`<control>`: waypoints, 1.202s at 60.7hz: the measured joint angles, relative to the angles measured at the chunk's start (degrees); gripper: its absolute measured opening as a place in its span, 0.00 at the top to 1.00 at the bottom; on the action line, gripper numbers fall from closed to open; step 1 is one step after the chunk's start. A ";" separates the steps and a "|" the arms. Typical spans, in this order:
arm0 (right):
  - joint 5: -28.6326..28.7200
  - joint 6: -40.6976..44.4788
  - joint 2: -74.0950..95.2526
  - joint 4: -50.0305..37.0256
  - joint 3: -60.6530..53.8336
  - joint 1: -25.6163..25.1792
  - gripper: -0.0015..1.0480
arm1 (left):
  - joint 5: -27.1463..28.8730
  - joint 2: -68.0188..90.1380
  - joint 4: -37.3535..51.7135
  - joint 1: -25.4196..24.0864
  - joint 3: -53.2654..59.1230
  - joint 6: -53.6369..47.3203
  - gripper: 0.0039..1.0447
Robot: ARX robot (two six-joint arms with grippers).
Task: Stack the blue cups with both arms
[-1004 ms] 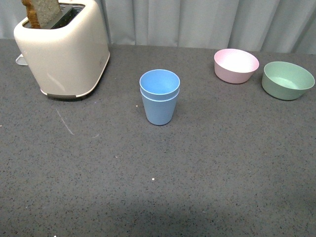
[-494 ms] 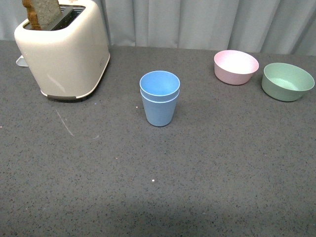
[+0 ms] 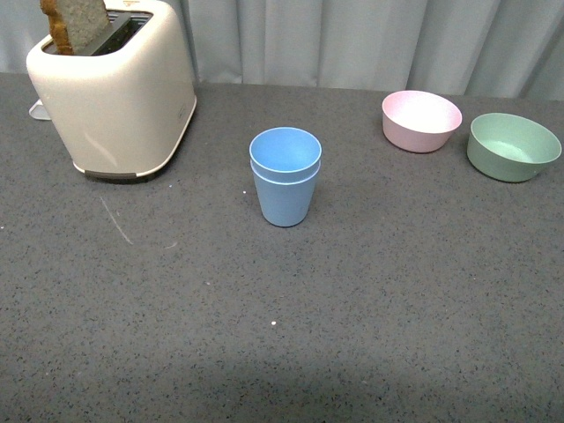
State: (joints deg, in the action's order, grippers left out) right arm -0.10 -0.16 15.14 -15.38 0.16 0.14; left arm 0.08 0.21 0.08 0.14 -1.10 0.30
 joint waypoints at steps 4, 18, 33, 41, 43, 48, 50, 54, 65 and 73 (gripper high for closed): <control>0.02 0.00 -1.20 1.22 0.00 0.00 0.99 | 0.00 0.00 0.00 0.02 0.00 0.02 0.06; 0.02 0.00 -4.57 4.57 0.00 0.00 0.99 | -0.02 0.00 0.00 0.02 0.00 0.00 0.06; 0.20 0.02 -14.84 15.08 0.04 0.00 0.99 | 0.00 0.00 -0.04 0.02 0.00 0.00 0.06; 0.17 0.09 -14.86 15.28 0.04 0.00 0.96 | 0.02 0.00 -0.04 0.02 0.00 0.00 0.06; 0.17 0.09 -14.86 15.28 0.04 0.00 0.92 | 0.02 0.00 -0.04 0.02 0.00 0.00 0.06; 0.20 0.09 -14.91 15.28 0.04 0.00 0.78 | 0.04 -0.02 -0.04 0.02 0.00 0.00 0.06; 0.20 0.09 -14.91 15.28 0.04 0.00 0.71 | 0.02 -0.02 -0.04 0.02 0.00 0.00 0.06; 0.17 0.09 -14.91 15.28 0.04 0.00 0.59 | 0.02 0.00 -0.04 0.02 0.00 0.00 0.06; 0.20 0.09 -14.91 15.28 0.04 0.00 0.20 | 0.02 0.00 -0.04 0.02 0.00 0.00 0.06; 0.20 0.02 -14.91 15.28 0.04 0.00 0.10 | 0.02 0.00 -0.04 0.02 0.00 0.00 0.06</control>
State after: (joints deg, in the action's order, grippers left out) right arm 0.10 -0.14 0.23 -0.10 0.21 0.14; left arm 0.10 0.21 0.03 0.16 -1.10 0.30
